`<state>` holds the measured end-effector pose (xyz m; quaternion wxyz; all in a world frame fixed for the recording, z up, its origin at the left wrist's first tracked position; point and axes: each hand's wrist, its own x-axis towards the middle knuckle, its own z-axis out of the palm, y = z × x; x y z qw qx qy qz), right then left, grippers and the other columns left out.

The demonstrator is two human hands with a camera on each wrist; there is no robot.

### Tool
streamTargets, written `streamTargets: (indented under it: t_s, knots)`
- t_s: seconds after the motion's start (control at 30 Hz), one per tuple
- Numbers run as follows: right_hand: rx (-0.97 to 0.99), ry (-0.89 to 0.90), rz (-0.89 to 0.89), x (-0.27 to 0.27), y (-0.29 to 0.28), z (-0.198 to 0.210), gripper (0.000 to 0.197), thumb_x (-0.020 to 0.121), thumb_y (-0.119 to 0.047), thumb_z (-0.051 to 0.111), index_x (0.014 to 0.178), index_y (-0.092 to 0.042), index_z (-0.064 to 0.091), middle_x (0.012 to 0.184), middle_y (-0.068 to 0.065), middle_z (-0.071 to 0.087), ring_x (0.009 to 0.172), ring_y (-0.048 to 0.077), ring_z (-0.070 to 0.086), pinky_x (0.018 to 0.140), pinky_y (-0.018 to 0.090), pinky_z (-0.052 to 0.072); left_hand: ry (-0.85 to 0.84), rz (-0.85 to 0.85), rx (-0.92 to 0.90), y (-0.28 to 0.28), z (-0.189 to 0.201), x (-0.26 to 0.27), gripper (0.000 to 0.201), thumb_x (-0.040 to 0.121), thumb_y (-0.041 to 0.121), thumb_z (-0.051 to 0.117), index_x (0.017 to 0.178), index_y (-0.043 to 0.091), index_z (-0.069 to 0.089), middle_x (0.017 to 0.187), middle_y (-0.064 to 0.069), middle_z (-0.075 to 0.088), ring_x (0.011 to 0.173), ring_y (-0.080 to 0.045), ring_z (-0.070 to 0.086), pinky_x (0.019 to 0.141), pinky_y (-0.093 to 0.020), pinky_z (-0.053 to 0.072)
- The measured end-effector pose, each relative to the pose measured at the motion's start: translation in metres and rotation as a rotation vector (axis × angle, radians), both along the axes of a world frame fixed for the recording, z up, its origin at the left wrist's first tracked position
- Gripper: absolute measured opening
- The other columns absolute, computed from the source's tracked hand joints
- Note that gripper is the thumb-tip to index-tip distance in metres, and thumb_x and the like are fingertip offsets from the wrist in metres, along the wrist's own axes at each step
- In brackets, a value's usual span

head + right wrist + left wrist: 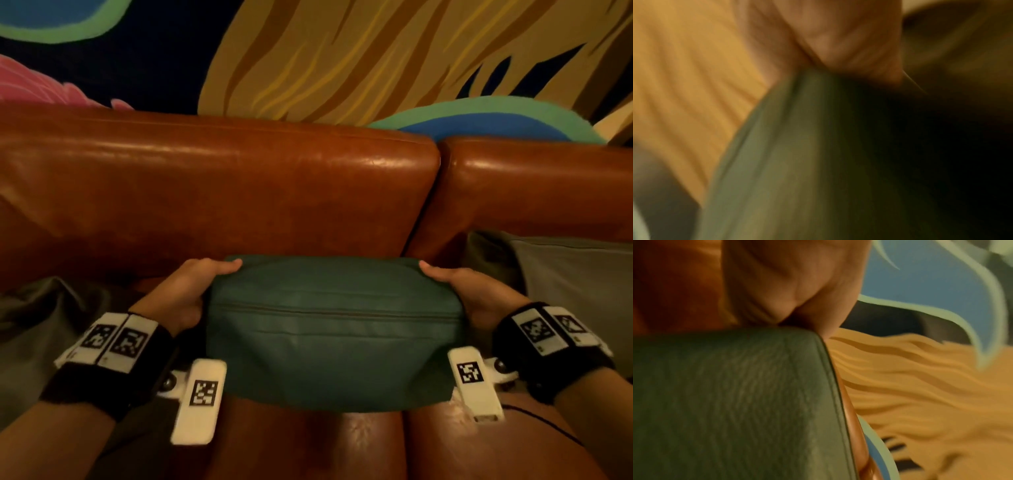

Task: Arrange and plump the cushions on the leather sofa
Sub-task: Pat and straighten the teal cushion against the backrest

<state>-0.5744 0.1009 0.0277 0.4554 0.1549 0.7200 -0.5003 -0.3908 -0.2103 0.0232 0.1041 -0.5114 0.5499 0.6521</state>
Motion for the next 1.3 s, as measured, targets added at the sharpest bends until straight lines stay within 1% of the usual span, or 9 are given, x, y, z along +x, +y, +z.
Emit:
streamTargets:
  t_s: [0.2, 0.33, 0.53, 0.63, 0.73, 0.8, 0.93, 1.07, 1.3]
  knots:
    - [0.012, -0.088, -0.037, -0.002, -0.012, -0.010, 0.043, 0.092, -0.039, 0.063, 0.115, -0.003, 0.065, 0.089, 0.016, 0.075, 0.069, 0.025, 0.074, 0.057, 0.032, 0.061, -0.017, 0.091, 0.132, -0.006, -0.007, -0.016, 0.024, 0.098, 0.028, 0.053, 0.099, 0.007, 0.063, 0.062, -0.011, 0.071, 0.052, -0.023, 0.069, 0.046, -0.031, 0.056]
    - [0.032, -0.128, 0.033, -0.009, -0.017, -0.001, 0.041, 0.093, -0.038, 0.061, 0.113, -0.003, 0.064, 0.082, 0.015, 0.075, 0.064, 0.024, 0.074, 0.050, 0.031, 0.059, -0.001, 0.071, 0.138, -0.014, -0.004, -0.022, 0.024, 0.097, 0.031, 0.054, 0.091, 0.009, 0.063, 0.058, -0.011, 0.070, 0.050, -0.022, 0.068, 0.057, -0.037, 0.052]
    - [-0.177, 0.064, -0.214, 0.006, 0.006, -0.007, 0.045, 0.098, -0.040, 0.049, 0.128, -0.009, 0.063, 0.122, 0.010, 0.070, 0.106, 0.018, 0.069, 0.081, 0.028, 0.056, 0.357, 0.109, 0.119, -0.005, -0.010, 0.015, 0.044, 0.089, 0.044, 0.057, 0.116, 0.010, 0.067, 0.119, -0.009, 0.069, 0.101, -0.017, 0.067, 0.089, -0.032, 0.047]
    - [-0.163, 0.239, -0.160, 0.028, 0.019, -0.006, 0.062, 0.072, -0.062, 0.070, 0.112, -0.014, 0.072, 0.114, 0.002, 0.074, 0.110, 0.016, 0.068, 0.092, 0.032, 0.049, 0.446, -0.057, -0.139, 0.006, -0.019, 0.046, 0.064, 0.052, 0.065, 0.082, 0.091, 0.014, 0.077, 0.099, -0.004, 0.075, 0.096, -0.012, 0.066, 0.090, -0.026, 0.048]
    - [-0.182, 0.414, -0.149, 0.036, 0.025, -0.009, 0.085, 0.044, -0.069, 0.084, 0.096, -0.003, 0.075, 0.105, 0.013, 0.076, 0.105, 0.025, 0.070, 0.094, 0.038, 0.051, 0.464, -0.146, -0.311, 0.012, -0.016, 0.055, 0.050, 0.070, 0.050, 0.075, 0.074, 0.001, 0.070, 0.079, -0.018, 0.070, 0.081, -0.018, 0.063, 0.076, -0.025, 0.050]
    - [-0.202, 0.499, -0.184, 0.033, 0.019, -0.003, 0.067, 0.057, -0.063, 0.080, 0.088, -0.004, 0.076, 0.102, 0.016, 0.075, 0.105, 0.030, 0.070, 0.098, 0.042, 0.050, 0.532, -0.113, -0.365, 0.012, -0.007, 0.050, 0.041, 0.080, 0.032, 0.067, 0.076, -0.008, 0.066, 0.082, -0.033, 0.063, 0.078, -0.023, 0.059, 0.078, -0.035, 0.046]
    - [-0.186, 0.567, -0.275, 0.020, -0.007, -0.012, 0.040, 0.083, -0.051, 0.066, 0.087, -0.012, 0.075, 0.098, 0.007, 0.077, 0.095, 0.019, 0.072, 0.089, 0.031, 0.053, 0.507, -0.012, -0.570, 0.014, -0.019, 0.027, 0.020, 0.096, 0.020, 0.059, 0.079, 0.016, 0.070, 0.074, 0.008, 0.071, 0.075, -0.005, 0.062, 0.077, -0.030, 0.049]
    - [0.060, 0.627, -0.319, 0.027, -0.013, -0.047, 0.039, 0.095, -0.055, 0.052, 0.100, -0.019, 0.066, 0.111, 0.004, 0.066, 0.107, 0.019, 0.058, 0.103, 0.037, 0.043, 0.395, 0.066, -0.713, 0.031, -0.051, 0.020, 0.014, 0.100, 0.030, 0.050, 0.093, 0.026, 0.062, 0.093, 0.004, 0.067, 0.090, -0.010, 0.061, 0.092, -0.040, 0.049]
    - [0.132, 1.025, -0.366, 0.073, 0.010, -0.043, 0.046, 0.103, -0.037, 0.046, 0.064, -0.013, 0.049, 0.061, 0.003, 0.046, 0.057, 0.005, 0.040, 0.059, 0.021, 0.036, 0.484, 0.031, -0.947, 0.060, -0.040, 0.029, 0.020, 0.098, 0.035, 0.047, 0.090, 0.020, 0.056, 0.074, 0.004, 0.061, 0.067, 0.003, 0.058, 0.064, -0.020, 0.045]
